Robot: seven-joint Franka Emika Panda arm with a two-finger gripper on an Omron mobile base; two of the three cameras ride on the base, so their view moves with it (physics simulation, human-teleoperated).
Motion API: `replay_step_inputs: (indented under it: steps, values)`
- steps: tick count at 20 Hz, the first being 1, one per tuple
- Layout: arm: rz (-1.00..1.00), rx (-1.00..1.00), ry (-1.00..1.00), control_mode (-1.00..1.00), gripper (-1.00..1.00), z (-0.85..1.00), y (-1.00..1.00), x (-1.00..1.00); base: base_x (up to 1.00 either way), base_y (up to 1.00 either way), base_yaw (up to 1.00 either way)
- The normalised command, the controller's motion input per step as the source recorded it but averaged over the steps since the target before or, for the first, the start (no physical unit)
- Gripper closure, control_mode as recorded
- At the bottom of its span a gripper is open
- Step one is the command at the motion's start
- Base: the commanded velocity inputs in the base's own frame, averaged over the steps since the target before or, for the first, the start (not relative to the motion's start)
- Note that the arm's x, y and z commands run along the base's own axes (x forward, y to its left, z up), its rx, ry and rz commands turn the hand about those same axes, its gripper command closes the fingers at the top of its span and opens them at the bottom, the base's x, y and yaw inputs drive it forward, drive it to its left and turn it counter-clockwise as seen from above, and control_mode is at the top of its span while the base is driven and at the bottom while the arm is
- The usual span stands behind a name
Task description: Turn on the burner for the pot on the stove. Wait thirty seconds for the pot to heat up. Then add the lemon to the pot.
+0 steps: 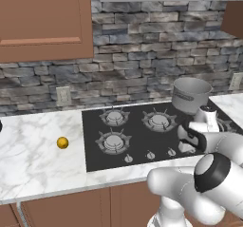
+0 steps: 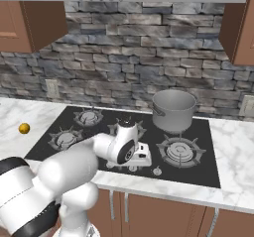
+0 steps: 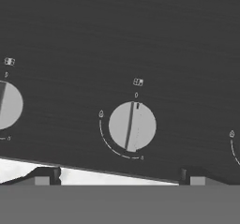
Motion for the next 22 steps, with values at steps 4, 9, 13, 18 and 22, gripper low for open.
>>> replay_step_inputs:
  steps: [4,9,13,18,22]
  values:
    - [0.0,0.0,0.05,-1.0,-1.0,-0.12,-0.04,0.23,0.0,0.0,0.0]
    - [0.0,0.0,0.06,-1.0,-1.0,-0.06,-0.03,0.29,0.0,0.0,0.0]
    - [0.0,0.0,0.03,-1.0,-1.0,-0.06,-0.08,0.25,0.0,0.0,0.0]
    - [0.0,0.0,0.0,-1.0,1.0,-0.18,-0.08,0.05,0.0,0.0,0.0]
    - [0.0,0.0,0.0,-1.0,1.0,-0.19,-0.1,0.0,0.0,0.0,0.0]
